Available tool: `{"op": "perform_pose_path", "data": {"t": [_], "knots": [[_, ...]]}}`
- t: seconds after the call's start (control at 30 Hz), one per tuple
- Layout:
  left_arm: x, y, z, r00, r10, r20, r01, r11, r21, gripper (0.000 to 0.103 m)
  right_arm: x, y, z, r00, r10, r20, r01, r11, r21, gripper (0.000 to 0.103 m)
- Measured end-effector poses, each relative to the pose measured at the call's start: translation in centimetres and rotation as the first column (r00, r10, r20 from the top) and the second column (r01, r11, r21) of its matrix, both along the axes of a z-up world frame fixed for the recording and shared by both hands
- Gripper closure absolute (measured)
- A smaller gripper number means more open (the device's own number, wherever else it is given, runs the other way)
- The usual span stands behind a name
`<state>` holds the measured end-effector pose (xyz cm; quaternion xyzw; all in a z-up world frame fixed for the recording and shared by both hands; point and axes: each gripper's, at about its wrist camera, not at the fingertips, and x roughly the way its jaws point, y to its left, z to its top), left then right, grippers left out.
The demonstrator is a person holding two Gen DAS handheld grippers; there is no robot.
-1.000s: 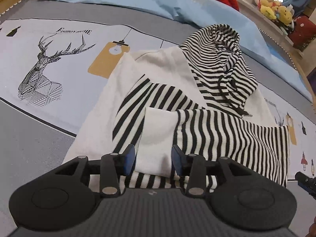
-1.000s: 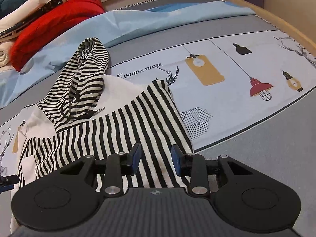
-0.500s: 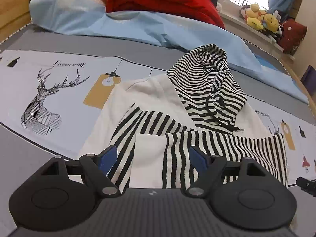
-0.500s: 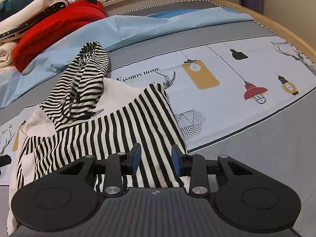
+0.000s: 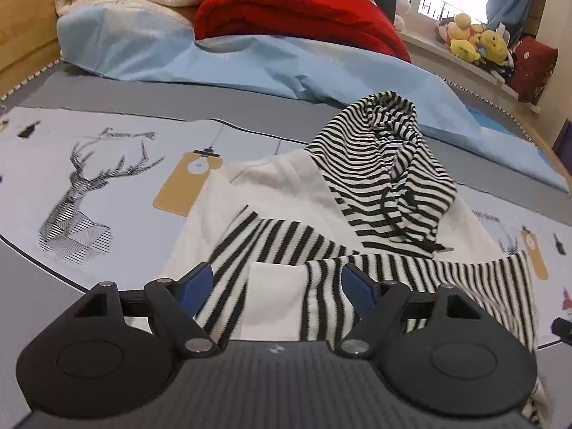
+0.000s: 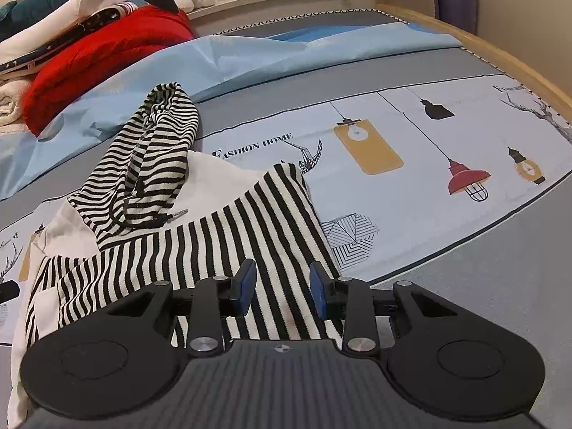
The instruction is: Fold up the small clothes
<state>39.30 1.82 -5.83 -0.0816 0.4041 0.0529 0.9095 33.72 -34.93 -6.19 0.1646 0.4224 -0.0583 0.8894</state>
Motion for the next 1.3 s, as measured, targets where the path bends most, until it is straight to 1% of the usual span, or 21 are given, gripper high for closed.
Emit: {"op": "perform_pose_path", "data": {"t": [0.1, 0.17, 0.33, 0.47, 0.57, 0.67, 0.8, 0.93, 1.1, 1.17, 1.23, 1.27, 1.3], "knots": [[0.3, -0.1, 0.0, 0.999, -0.035, -0.002, 0.035, 0.999, -0.037, 0.02, 0.2, 0.0, 0.1, 1.0, 0.004, 0.008, -0.004, 1.0, -0.004, 0.069], [0.4, -0.2, 0.2, 0.999, -0.045, 0.015, 0.045, 0.998, -0.048, 0.02, 0.3, 0.0, 0.2, 1.0, 0.011, 0.007, -0.011, 1.0, -0.007, 0.069], [0.6, -0.4, 0.7, 0.997, -0.05, 0.061, 0.051, 0.999, -0.015, 0.02, 0.8, 0.1, 0.1, 0.999, 0.047, -0.005, -0.047, 0.999, 0.011, 0.068], [0.8, 0.0, 1.0, 0.996, -0.033, 0.082, 0.036, 0.999, -0.035, 0.02, 1.3, 0.1, 0.0, 0.998, 0.06, -0.012, -0.059, 0.998, 0.03, 0.068], [0.7, 0.2, 1.4, 0.995, -0.022, 0.096, 0.024, 1.0, -0.015, 0.019, 1.5, -0.1, 0.0, 0.998, 0.06, -0.018, -0.06, 0.997, 0.043, 0.068], [0.6, 0.3, 1.6, 0.994, -0.033, 0.104, 0.032, 0.999, 0.013, 0.019, 1.5, -0.3, 0.1, 0.998, 0.056, -0.02, -0.055, 0.997, 0.045, 0.068], [0.6, 0.5, 1.5, 0.995, -0.049, 0.088, 0.048, 0.999, 0.017, 0.019, 1.5, -1.1, 0.4, 0.999, 0.046, -0.02, -0.045, 0.997, 0.06, 0.068], [0.3, 0.3, 1.8, 0.993, -0.064, 0.1, 0.059, 0.997, 0.046, 0.02, 1.4, -2.2, 0.5, 0.999, 0.01, -0.033, -0.008, 0.999, 0.051, 0.068], [0.2, -0.1, 3.5, 0.987, -0.09, 0.135, 0.082, 0.995, 0.063, 0.029, 1.1, -4.1, 0.3, 0.997, -0.048, -0.062, 0.05, 0.999, 0.019, 0.068], [1.0, -0.3, 4.0, 0.984, -0.106, 0.141, 0.098, 0.993, 0.063, 0.036, 0.9, -5.0, 0.2, 0.996, -0.062, -0.071, 0.062, 0.998, -0.004, 0.068], [2.7, -0.7, 4.2, 0.981, -0.125, 0.146, 0.115, 0.99, 0.076, 0.038, 0.7, -5.8, 0.0, 0.994, -0.076, -0.08, 0.075, 0.997, -0.014, 0.068], [3.7, -1.0, 4.3, 0.979, -0.137, 0.149, 0.126, 0.989, 0.083, 0.043, 0.7, -6.2, -0.2, 0.993, -0.08, -0.084, 0.079, 0.997, -0.016, 0.068], [5.1, -1.2, 4.2, 0.976, -0.154, 0.154, 0.141, 0.986, 0.092, 0.051, 0.6, -6.5, -0.3, 0.993, -0.083, -0.089, 0.082, 0.997, -0.017, 0.068]]}}
